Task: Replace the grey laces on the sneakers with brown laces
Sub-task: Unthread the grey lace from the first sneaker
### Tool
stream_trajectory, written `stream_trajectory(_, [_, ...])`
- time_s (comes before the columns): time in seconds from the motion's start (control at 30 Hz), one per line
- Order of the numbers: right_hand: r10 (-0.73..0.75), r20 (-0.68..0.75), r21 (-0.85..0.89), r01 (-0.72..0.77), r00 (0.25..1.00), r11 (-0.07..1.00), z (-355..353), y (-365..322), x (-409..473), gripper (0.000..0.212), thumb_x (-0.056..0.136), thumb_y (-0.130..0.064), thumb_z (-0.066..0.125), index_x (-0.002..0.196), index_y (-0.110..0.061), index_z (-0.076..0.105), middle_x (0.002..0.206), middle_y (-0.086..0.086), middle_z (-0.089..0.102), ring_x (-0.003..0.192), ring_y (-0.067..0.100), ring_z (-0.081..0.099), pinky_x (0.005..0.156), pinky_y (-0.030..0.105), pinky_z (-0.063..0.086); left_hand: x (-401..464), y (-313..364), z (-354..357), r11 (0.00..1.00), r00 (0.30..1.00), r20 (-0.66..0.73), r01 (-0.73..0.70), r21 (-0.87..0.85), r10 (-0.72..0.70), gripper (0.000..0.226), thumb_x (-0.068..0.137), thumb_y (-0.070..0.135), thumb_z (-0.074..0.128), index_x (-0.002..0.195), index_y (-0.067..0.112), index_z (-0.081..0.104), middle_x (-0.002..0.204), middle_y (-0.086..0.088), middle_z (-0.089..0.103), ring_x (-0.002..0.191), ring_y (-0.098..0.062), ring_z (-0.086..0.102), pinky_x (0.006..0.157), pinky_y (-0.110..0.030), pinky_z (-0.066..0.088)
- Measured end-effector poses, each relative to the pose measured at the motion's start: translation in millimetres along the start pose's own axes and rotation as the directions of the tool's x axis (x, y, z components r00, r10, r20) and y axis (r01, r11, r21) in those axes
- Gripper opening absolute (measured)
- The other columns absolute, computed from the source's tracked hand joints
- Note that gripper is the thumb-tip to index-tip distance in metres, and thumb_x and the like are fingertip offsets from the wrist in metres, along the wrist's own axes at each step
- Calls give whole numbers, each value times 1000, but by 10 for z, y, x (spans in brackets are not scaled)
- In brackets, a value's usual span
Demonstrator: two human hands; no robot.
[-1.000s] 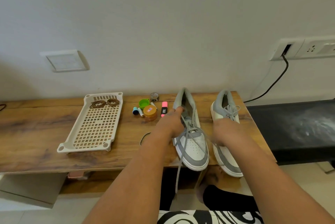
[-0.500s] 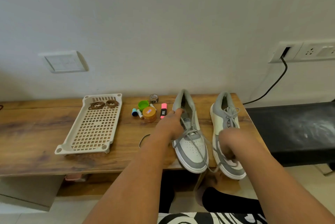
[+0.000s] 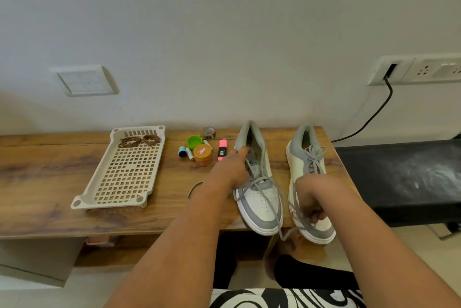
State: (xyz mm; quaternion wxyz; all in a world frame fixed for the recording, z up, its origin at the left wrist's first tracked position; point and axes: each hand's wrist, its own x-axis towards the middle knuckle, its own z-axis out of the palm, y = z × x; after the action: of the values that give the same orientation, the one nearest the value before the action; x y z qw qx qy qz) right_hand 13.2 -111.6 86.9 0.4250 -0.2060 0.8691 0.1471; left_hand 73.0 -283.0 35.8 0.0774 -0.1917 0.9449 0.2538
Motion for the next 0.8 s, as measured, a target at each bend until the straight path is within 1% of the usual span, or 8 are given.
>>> stream_trajectory(0.07, [-29, -159, 0, 29, 987, 1000, 46, -44, 45, 21, 94, -9, 57, 114, -4, 64, 82, 5, 63, 71, 16, 60, 78, 30, 53, -5, 5, 3, 1000, 1000, -1, -3, -3, 3, 67, 90, 5, 54, 150, 23, 28, 142, -12, 42, 118, -32, 54, 94, -41, 50])
stream_trajectory(0.17, [-124, -598, 251, 332, 792, 909, 151, -161, 288, 25, 98, -23, 54, 120, -12, 58, 110, 7, 61, 92, 21, 56, 74, 29, 42, -17, 13, -1, 1000, 1000, -5, -1, 1, 1, 68, 90, 5, 54, 150, 22, 27, 142, -12, 42, 117, -32, 54, 93, -40, 50])
stream_trajectory(0.3, [-163, -686, 401, 555, 709, 729, 167, -229, 432, 12, 91, -24, 68, 98, -18, 60, 83, -5, 56, 79, 17, 54, 68, 26, 41, -20, 12, 0, 1000, 1000, 1, 5, -10, -5, 69, 89, 5, 54, 150, 22, 27, 143, -13, 42, 118, -33, 54, 95, -43, 50])
stream_trajectory(0.4, [-223, -562, 334, 465, 797, 820, 62, -94, 298, 7, 85, -16, 72, 89, -16, 66, 82, -4, 63, 75, 13, 59, 67, 24, 49, -14, 11, -3, 1000, 1000, 14, 8, 1, -8, 68, 90, 5, 52, 150, 23, 26, 142, -13, 42, 115, -33, 55, 92, -42, 51])
stream_trajectory(0.5, [-232, -97, 141, 244, 968, 959, 31, 104, 110, 12, 82, -10, 73, 94, -8, 73, 90, 5, 72, 71, 14, 64, 72, 27, 58, 15, 13, -18, 999, 1000, 17, 25, -23, -24, 64, 92, 8, 51, 149, 25, 28, 141, -14, 43, 113, -32, 55, 92, -42, 51])
stream_trajectory(0.57, [-228, 43, 125, 221, 973, 967, 86, 132, 30, 8, 83, -13, 74, 90, -11, 74, 86, 4, 70, 67, 12, 61, 66, 23, 56, 16, 34, -19, 996, 999, 16, 40, -76, -39, 58, 95, 13, 47, 149, 25, 27, 140, -16, 43, 112, -33, 55, 92, -41, 50])
stream_trajectory(0.63, [-276, -171, 43, 287, 946, 957, 126, 99, 96, 12, 88, -22, 68, 94, -13, 71, 92, 2, 66, 76, 13, 58, 68, 24, 51, -12, 68, 2, 983, 997, -36, 58, -176, -65, 59, 95, 18, 46, 150, 23, 23, 131, -18, 50, 107, -32, 58, 86, -39, 49])
stream_trajectory(0.8, [-283, -753, 181, 600, 594, 779, 156, -85, 379, 11, 88, -26, 69, 93, -25, 59, 91, -7, 54, 85, 14, 56, 76, 31, 49, -99, 120, -53, 912, 950, -123, 232, -337, -287, 76, 86, 33, 59, 145, 5, 20, 106, -11, 58, 96, -29, 59, 75, -37, 49])
